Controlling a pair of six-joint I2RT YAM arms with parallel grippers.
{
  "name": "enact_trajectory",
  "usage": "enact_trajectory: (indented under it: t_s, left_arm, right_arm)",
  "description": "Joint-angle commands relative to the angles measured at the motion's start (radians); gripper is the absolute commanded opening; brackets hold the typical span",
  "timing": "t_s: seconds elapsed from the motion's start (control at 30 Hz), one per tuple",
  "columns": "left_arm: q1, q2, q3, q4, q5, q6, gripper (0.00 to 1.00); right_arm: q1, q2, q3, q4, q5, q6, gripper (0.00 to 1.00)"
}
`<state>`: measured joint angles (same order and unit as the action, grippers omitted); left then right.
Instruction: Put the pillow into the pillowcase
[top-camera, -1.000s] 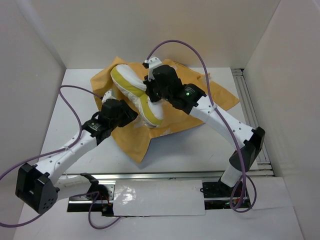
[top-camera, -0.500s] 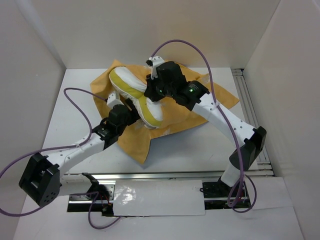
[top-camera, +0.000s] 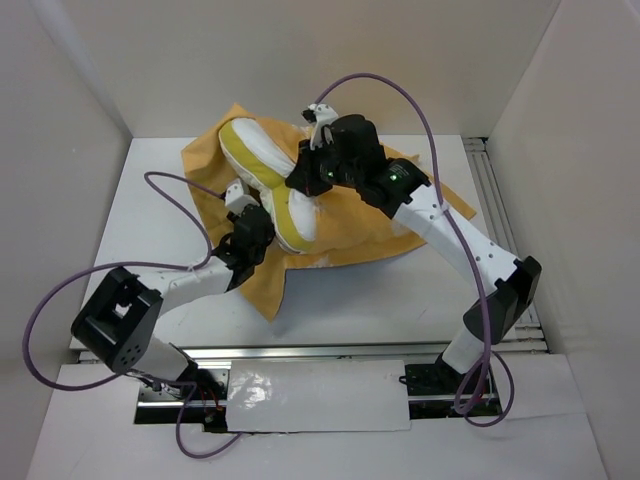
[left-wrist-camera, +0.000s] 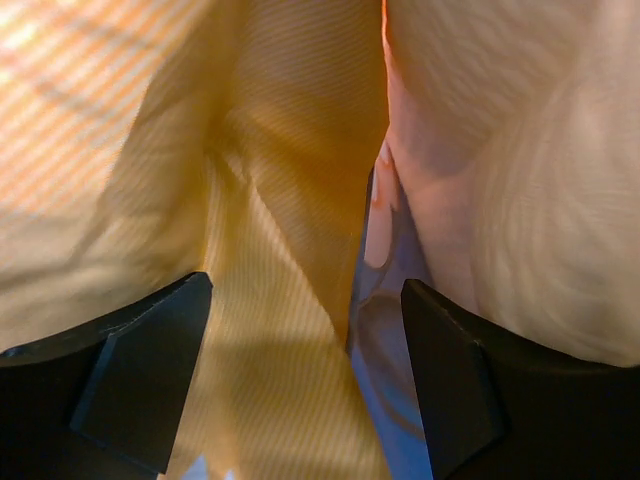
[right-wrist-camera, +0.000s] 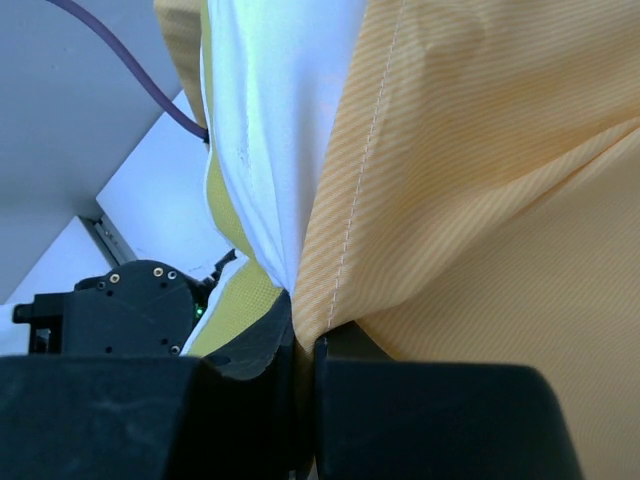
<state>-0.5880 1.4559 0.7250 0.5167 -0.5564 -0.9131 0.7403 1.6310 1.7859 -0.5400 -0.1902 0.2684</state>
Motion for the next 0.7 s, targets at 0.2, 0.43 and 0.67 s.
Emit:
enact_trajectory:
  t_s: [0.2,0.43,0.67]
  left_arm:
    - [-0.006,0.124,0.177,-0.064,-0.023,0.065,0.68]
    - [0.077,-0.124,0.127,-0.470,-0.041,0.039,0.00]
    - [0.212,-0.443,0.060,-0.615,0.159,0.175,0.00]
  right_arm:
    - [-0.007,-0.145,-0.046,0.166,-0.131,0.058,0.00]
    - [-0.027,-0.151,-0.103,0.101,0.191,0.012,0.00]
    - [-0.009,-0.033,-0.206,0.052,0.472,-0.011,0.00]
